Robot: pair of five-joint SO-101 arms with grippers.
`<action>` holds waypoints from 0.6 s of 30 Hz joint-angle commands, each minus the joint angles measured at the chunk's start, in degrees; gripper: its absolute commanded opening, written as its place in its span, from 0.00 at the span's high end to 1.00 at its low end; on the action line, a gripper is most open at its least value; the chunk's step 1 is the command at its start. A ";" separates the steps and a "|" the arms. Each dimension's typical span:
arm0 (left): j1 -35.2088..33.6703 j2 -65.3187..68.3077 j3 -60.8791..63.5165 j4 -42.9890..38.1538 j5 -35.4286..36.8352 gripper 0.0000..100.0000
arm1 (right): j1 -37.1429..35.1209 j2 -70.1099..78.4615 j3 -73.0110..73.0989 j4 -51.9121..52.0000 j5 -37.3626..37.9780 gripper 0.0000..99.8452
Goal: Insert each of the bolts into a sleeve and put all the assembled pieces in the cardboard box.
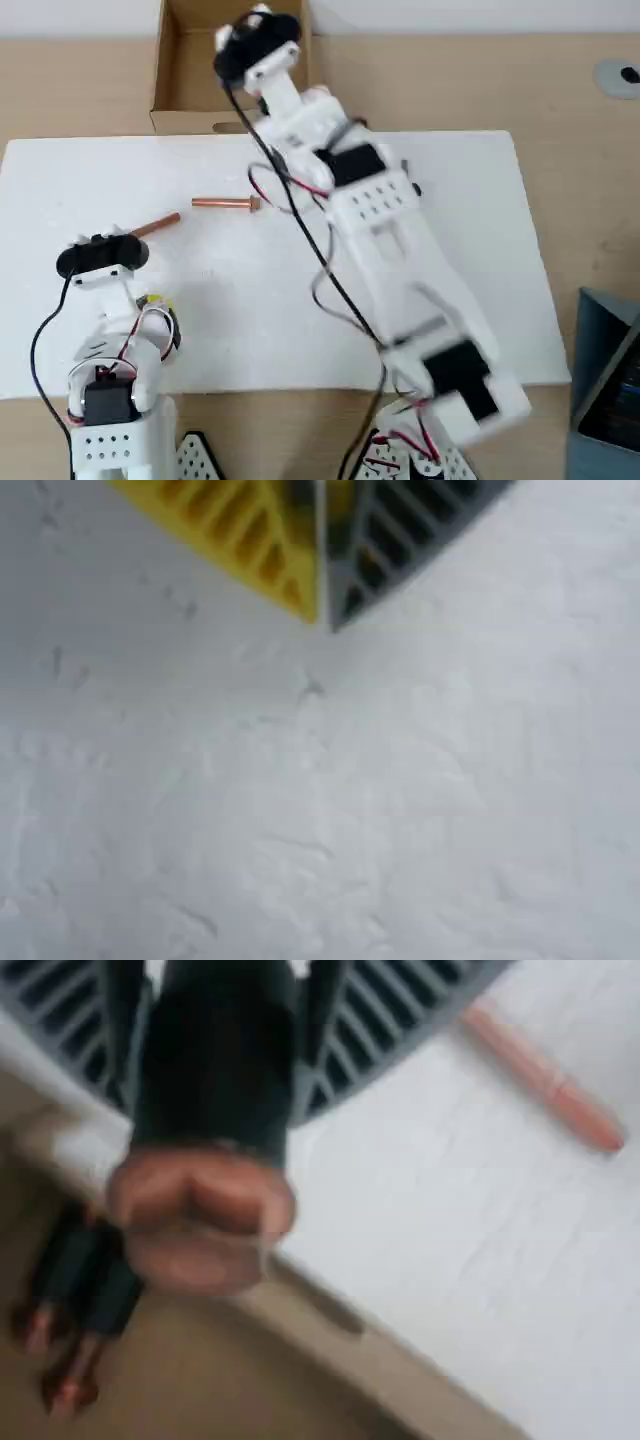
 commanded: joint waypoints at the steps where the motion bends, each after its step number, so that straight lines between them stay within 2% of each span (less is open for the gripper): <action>1: 0.00 -0.40 -0.35 -0.26 -0.18 1.00 | 1.01 8.92 -13.14 -3.78 3.25 0.99; 9: 0.00 -0.40 -0.35 -0.26 -0.18 1.00 | 1.63 29.32 -35.03 -3.87 11.25 0.99; 18: 0.00 -0.40 -0.35 -0.26 -0.18 1.00 | 1.89 51.91 -59.38 -3.87 24.62 0.99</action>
